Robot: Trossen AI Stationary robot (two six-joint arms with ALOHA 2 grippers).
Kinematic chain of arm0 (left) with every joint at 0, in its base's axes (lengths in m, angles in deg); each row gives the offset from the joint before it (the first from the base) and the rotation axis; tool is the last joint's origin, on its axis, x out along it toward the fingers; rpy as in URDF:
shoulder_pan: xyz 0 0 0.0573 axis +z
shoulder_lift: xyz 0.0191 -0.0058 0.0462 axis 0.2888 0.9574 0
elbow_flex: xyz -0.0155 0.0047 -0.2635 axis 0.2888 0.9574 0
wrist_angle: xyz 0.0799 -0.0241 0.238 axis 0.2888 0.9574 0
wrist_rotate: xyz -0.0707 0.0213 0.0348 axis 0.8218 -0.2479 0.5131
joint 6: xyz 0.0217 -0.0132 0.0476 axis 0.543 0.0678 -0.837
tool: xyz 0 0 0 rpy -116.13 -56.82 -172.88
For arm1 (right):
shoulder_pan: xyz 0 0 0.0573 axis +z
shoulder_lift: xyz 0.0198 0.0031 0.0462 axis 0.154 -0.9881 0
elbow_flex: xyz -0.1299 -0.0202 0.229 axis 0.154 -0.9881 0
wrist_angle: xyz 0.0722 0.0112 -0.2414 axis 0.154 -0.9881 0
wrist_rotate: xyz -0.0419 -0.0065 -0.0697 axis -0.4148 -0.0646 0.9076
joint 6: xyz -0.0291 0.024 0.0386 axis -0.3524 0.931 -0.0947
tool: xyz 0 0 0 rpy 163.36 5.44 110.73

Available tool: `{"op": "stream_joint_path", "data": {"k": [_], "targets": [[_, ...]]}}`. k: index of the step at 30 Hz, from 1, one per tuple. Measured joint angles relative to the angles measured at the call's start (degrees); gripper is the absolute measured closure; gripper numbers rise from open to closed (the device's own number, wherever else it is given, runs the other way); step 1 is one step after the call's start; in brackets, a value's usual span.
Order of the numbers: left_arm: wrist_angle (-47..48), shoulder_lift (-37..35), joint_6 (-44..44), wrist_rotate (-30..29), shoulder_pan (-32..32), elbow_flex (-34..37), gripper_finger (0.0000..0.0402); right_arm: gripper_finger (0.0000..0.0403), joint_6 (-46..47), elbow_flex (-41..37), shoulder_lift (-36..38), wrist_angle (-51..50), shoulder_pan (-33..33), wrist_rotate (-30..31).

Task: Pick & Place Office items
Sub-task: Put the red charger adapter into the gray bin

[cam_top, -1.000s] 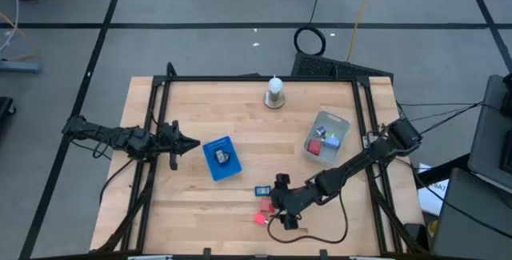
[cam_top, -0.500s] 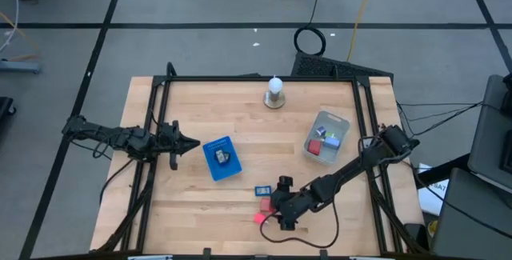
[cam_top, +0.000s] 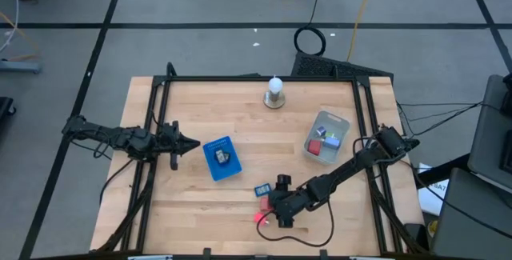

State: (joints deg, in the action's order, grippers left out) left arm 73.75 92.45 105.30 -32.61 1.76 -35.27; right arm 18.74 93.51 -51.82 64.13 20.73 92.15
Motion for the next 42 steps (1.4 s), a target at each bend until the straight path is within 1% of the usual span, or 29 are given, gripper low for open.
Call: {"op": "stream_joint_path", "data": {"k": [5,9,14,16,18,21,24,27,30,34,37,39,42], "targets": [[0.0,0.0,0.0,0.0,0.0,0.0,0.038,0.0199,-0.3,0.0,0.1,0.0,0.0,-0.3],[0.0,0.0,0.0,0.0,0.0,0.0,0.038,0.02,-3.5,0.0,1.3,-0.1,0.0,-3.2],[1.3,0.0,0.0,0.0,0.0,0.0,0.038,0.02,-5.2,-0.1,5.8,-1.5,0.4,-4.0],[1.5,0.0,0.1,0.0,0.0,0.0,0.038,0.02,-8.7,-0.2,8.9,-1.8,0.6,-5.5],[1.8,0.0,0.1,0.0,0.0,0.0,0.038,0.02,-14.3,-1.6,12.8,2.5,0.8,-8.7],[2.0,0.0,0.1,0.0,0.0,0.0,0.038,0.02,-19.1,-7.0,20.8,10.5,0.7,-12.4],[2.2,0.0,0.1,0.0,0.0,0.0,0.038,0.02,-21.0,-15.0,30.2,16.7,-1.0,-12.3],[2.2,0.0,0.1,0.0,0.0,0.0,0.038,0.02,-22.2,-24.5,40.4,23.5,-4.0,-12.4],[2.2,0.0,-0.1,0.0,0.0,0.0,0.038,0.02,-23.0,-33.7,52.0,29.2,-8.2,-14.4],[2.4,0.0,0.0,0.0,0.0,0.0,0.038,0.02,-22.6,-44.1,67.4,29.6,-14.2,-14.2],[2.4,0.0,-0.1,-0.2,0.0,0.0,0.038,0.02,-22.6,-50.3,76.7,32.1,-16.8,-15.9],[2.4,0.0,-0.2,-0.3,0.0,0.0,0.038,0.02,-22.5,-53.8,81.4,33.0,-17.9,-15.5],[2.4,0.0,-0.3,-0.8,0.0,0.0,0.038,0.02,-21.0,-56.8,85.7,32.5,-19.3,-15.5]]}}
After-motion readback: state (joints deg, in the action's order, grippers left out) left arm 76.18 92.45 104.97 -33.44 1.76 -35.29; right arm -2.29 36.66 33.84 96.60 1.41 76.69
